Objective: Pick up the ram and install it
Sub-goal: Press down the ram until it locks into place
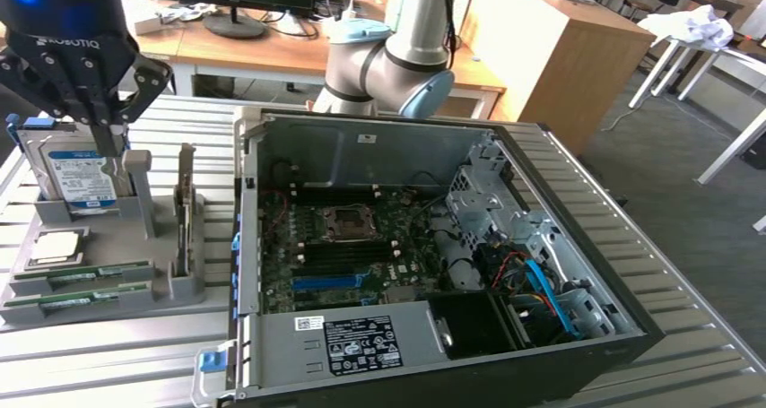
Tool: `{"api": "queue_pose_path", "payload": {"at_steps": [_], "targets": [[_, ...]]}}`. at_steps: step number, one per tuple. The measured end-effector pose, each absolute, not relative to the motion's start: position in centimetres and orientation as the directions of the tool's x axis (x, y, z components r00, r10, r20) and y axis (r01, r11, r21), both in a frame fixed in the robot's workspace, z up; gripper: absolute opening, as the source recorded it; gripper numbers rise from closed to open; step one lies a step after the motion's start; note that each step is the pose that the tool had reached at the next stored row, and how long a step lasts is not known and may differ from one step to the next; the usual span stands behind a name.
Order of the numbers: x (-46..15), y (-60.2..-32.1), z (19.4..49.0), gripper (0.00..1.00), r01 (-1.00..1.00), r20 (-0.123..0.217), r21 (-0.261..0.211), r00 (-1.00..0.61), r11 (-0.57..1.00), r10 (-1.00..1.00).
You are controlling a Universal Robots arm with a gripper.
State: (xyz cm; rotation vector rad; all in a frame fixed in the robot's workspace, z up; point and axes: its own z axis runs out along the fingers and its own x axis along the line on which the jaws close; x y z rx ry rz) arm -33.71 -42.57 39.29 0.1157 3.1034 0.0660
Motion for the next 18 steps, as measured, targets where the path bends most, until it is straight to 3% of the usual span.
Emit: {"api": "queue_pose_path", "payload": {"at_steps": [18], "targets": [[-33.71,-42.59,39.29,0.10,0.026,-0.034,0.044,-0.999,0.999,0.028]]}}
